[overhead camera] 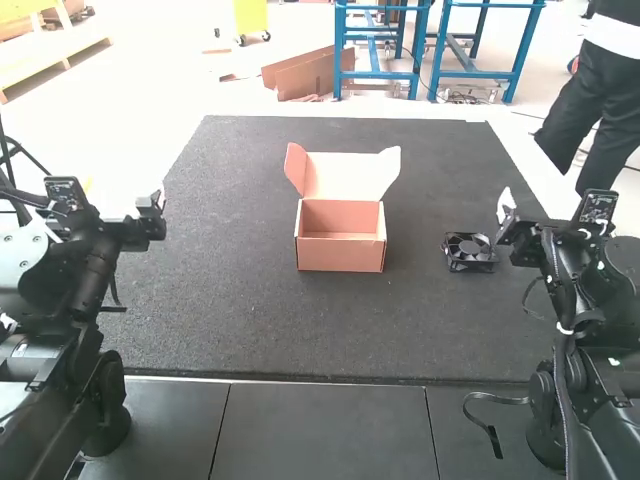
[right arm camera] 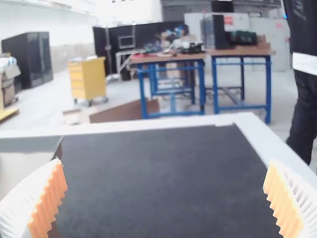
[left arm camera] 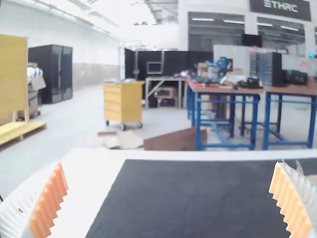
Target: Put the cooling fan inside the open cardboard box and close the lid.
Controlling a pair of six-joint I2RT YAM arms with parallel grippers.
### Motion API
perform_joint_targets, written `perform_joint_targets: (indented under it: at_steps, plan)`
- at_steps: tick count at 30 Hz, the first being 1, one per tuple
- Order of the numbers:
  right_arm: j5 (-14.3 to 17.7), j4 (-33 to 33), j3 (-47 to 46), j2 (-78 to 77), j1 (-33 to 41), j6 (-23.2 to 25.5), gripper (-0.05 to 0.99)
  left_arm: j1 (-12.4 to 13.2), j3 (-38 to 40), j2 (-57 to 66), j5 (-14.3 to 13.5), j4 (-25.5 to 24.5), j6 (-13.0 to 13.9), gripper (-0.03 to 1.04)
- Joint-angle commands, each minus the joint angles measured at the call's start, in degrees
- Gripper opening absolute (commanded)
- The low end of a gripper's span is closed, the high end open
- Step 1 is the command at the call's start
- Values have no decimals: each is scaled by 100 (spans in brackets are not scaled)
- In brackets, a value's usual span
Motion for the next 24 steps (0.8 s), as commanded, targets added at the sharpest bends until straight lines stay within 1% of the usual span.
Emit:
perform_joint_targets:
  at_steps: [1,3,5,8,9,10,11,14,15,17,19,20,21,22,24]
  plan:
    - [9,97,544,311,-73,65,91,13,454,217,-83,122,9,97]
    - [27,97,808,768,-73,65,91,4,718,656,-83,271,9,97]
    - [124,105,1098,1313,-73,65,91,4,1087,1298,-83,333,9,97]
    - [247,79,1608,2087,-73,74,91,57,1807,2405,-259,324,1,97]
    - [291,53,1801,2315,-82,74,91,74,2062,2748,-382,306,9,97]
    - [317,18,1994,2517,-82,91,91,92,2308,3047,-426,227,1,97]
    - [335,-105,2232,2693,-82,118,91,109,2563,3311,-444,87,1,97]
    - [370,-826,3014,3194,-90,346,91,153,3214,3891,-382,-467,9,97]
    - [379,-1134,3313,3379,-90,443,91,162,3381,4005,-321,-687,9,97]
    - [396,-1758,3875,3774,-99,724,91,162,3662,4181,-101,-1144,9,97]
    - [405,-2487,4429,4302,-117,865,91,136,3829,4304,-4,-1548,-8,97]
    - [405,-2900,4649,4574,-125,759,91,118,3899,4365,-4,-1777,-17,97]
    - [352,-3331,4851,4785,-125,337,91,109,3952,4444,-31,-2005,-17,97]
    - [326,-3533,5009,4969,-125,-67,91,101,4022,4515,-22,-2269,-17,97]
    - [405,-3762,5246,5180,-108,-137,91,57,4233,4629,5,-2867,1,97]
